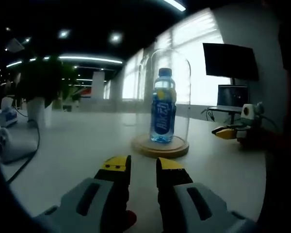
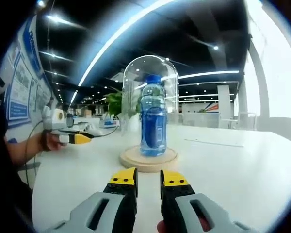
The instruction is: Open the cover put in the Mizone put the cover back on
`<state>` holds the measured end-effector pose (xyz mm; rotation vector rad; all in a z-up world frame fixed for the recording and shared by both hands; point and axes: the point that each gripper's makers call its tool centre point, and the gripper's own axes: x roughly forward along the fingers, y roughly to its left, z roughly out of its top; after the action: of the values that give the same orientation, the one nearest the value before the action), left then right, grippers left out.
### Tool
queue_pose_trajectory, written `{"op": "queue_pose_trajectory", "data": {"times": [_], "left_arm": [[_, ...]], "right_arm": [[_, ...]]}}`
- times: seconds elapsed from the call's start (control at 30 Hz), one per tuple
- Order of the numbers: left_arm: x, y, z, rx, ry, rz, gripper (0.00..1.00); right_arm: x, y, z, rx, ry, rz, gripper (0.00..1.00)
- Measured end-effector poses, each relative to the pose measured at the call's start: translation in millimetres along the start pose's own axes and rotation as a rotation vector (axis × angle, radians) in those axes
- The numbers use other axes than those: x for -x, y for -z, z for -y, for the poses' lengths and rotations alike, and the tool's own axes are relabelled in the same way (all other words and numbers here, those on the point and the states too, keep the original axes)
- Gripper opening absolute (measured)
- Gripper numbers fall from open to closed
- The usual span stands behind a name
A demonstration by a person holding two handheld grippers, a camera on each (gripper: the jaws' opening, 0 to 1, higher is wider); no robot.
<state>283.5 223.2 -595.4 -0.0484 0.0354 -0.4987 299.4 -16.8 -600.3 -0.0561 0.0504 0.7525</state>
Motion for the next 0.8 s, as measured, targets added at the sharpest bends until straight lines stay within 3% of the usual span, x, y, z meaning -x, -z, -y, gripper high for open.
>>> {"op": "queue_pose_trajectory", "data": {"times": [0.67, 0.8], "left_arm": [[-0.4, 1.1, 0.6, -0.002, 0.000, -0.004, 0.17], [-1.7, 2.4, 2.6, -0.005, 0.012, -0.010, 0.17]], "right_arm": [[0.6, 0.3, -2.6, 0.003, 0.000, -0.002, 0.12], [1.3, -1.7, -0.2, -0.042, -0.002, 0.012, 0.12]]}}
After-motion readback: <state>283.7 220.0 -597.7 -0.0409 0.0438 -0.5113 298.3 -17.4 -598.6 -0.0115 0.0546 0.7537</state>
